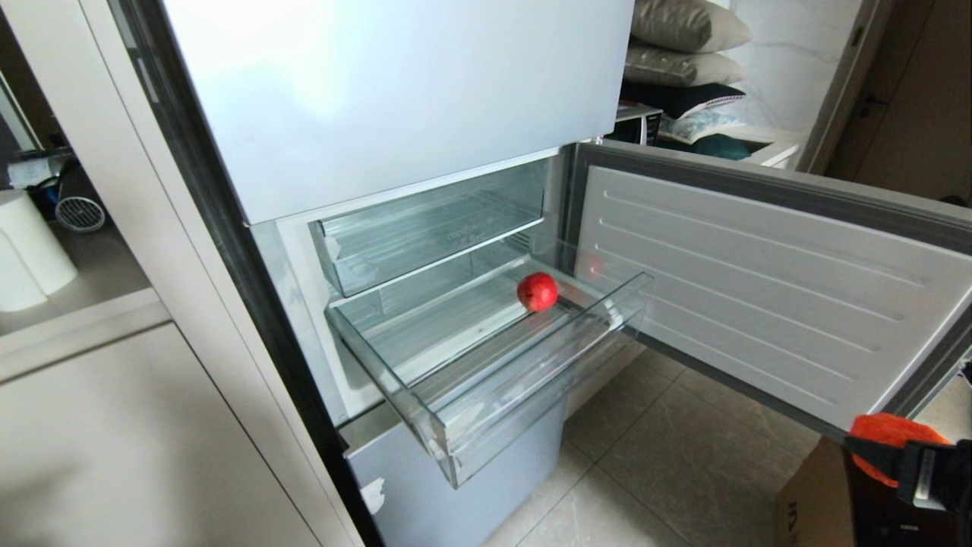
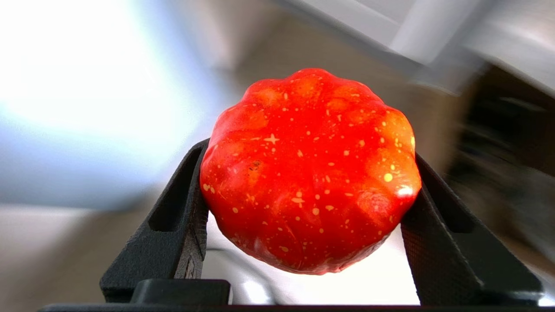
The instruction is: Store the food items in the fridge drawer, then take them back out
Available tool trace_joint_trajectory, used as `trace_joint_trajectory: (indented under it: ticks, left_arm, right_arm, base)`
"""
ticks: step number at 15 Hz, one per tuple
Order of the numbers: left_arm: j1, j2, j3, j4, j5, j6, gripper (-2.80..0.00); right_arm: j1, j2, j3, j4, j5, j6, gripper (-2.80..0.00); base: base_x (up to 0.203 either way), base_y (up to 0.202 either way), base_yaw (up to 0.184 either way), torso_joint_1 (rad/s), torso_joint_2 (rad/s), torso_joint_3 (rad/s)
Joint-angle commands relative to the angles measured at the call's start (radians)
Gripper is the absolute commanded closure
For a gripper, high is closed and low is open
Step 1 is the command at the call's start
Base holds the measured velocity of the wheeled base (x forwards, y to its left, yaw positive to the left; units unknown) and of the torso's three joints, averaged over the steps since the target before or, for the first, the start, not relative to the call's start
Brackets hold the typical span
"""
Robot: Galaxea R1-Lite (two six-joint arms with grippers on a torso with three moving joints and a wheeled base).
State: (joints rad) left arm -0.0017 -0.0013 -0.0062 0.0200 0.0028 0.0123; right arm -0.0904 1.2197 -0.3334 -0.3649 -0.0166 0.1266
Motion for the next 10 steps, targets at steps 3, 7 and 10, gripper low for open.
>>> trace_joint_trajectory:
  ticks: [3, 7, 10]
  left_arm:
    - [0.000, 0.000, 0.000, 0.000, 0.000, 0.000, 0.00]
    - [0.000, 0.001, 0.000, 0.000, 0.000, 0.000, 0.00]
    - [0.000, 0.001, 0.000, 0.000, 0.000, 0.000, 0.00]
  right_arm:
    - [0.268, 0.243, -0.220, -0.105, -0.027, 0.137, 0.00]
    - [0.353, 0.543, -0.459, -0.290, -0.028, 0.148, 0.00]
    - [0.398, 0.693, -0.679, -0.366, 0.036, 0.133, 0.00]
  base:
    - [0.000, 0.000, 0.000, 0.000, 0.00, 0.000]
    - [0.000, 0.000, 0.000, 0.000, 0.00, 0.000]
    - [0.000, 0.000, 0.000, 0.000, 0.00, 0.000]
